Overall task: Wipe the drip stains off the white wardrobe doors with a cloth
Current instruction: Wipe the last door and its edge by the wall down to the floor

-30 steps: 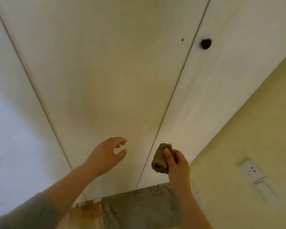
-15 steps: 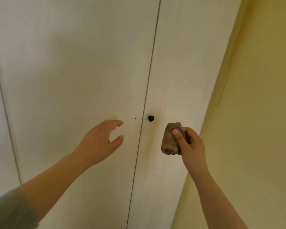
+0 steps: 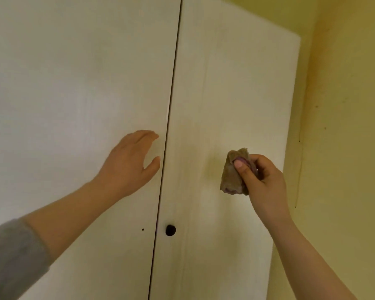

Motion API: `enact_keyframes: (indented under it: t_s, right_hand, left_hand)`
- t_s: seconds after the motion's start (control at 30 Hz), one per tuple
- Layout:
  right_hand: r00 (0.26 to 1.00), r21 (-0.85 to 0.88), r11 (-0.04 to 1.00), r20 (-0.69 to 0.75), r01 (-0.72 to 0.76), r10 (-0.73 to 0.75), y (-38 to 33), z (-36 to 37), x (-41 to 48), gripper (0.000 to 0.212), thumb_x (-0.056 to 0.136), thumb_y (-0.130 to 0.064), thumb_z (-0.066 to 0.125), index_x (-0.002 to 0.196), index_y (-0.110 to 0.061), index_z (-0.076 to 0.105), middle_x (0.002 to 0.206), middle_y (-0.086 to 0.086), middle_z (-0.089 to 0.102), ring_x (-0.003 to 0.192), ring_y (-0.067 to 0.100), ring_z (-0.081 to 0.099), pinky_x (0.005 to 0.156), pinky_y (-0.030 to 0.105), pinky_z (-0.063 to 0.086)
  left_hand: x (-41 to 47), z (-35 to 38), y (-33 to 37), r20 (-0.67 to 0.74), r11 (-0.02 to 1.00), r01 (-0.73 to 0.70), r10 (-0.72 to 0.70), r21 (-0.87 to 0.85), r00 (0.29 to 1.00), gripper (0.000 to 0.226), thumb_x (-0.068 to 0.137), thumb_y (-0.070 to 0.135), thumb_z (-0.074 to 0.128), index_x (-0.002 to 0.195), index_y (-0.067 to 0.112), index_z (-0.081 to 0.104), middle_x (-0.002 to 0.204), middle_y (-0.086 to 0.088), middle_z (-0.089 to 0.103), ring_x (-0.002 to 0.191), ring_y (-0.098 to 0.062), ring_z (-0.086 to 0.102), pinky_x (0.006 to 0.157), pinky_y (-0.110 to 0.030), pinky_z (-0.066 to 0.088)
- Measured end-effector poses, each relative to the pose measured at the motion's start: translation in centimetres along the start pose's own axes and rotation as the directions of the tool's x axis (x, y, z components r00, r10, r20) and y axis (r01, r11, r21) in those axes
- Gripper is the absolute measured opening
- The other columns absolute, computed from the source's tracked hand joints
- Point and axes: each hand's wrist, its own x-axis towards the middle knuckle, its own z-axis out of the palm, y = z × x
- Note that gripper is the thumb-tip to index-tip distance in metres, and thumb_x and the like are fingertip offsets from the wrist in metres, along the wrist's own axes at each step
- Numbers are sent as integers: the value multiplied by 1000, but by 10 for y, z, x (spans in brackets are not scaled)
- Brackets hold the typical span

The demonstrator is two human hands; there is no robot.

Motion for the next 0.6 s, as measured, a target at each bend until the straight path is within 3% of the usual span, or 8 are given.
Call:
enact_keyframes:
  t_s: [0.1, 0.23, 0.37, 0.47, 0.6]
  right_hand:
    - [994, 27, 995, 42, 98, -99, 8, 0, 44, 6, 92, -21, 66, 95, -16, 68, 78, -10, 70, 71, 2, 65, 55, 12, 47]
    - [967, 67, 967, 47, 245, -249, 12, 10, 111, 5, 92, -17, 65, 96, -19, 68, 80, -11, 69, 75, 4, 65, 57, 11, 48]
    - [919, 37, 918, -12, 395, -394, 2, 27, 177, 15, 92, -18, 65, 107, -22, 67, 96, -6, 69, 92, 14, 65, 79, 32, 54]
    - [861, 18, 863, -84, 505, -502, -25, 37, 221, 12, 93, -20, 65, 104, -24, 66, 97, -7, 68, 93, 11, 64, 81, 30, 51]
    - [770, -52, 792, -204, 608, -605, -71, 57, 276, 15, 91, -17, 64, 104, -23, 65, 102, -3, 67, 98, 15, 61, 86, 29, 49]
  left_hand:
    - [52, 7, 4, -133, 987, -66, 87, 149, 987, 60, 89, 39, 41, 132, 1, 57, 133, -16, 59, 119, -35, 57, 100, -38, 40]
    - [127, -7, 0, -274, 937, -30, 132, 347, 953, 58, 88, 34, 43, 129, -2, 58, 133, -20, 58, 121, -39, 55, 104, -49, 41]
    - [201, -38, -11, -361, 891, 83, 94, 446, 928, 66, 90, 37, 33, 141, -2, 46, 147, -24, 46, 137, -43, 40, 116, -55, 22]
    - [235, -54, -19, -490, 893, 199, 28, 403, 871, 70, 92, 39, 27, 153, 5, 28, 161, -18, 25, 150, -34, 17, 123, -49, 3]
    - [250, -52, -32, -549, 914, 192, 39, 357, 835, 72, 92, 41, 22, 156, 9, 23, 163, -13, 20, 153, -26, 10, 124, -45, -1]
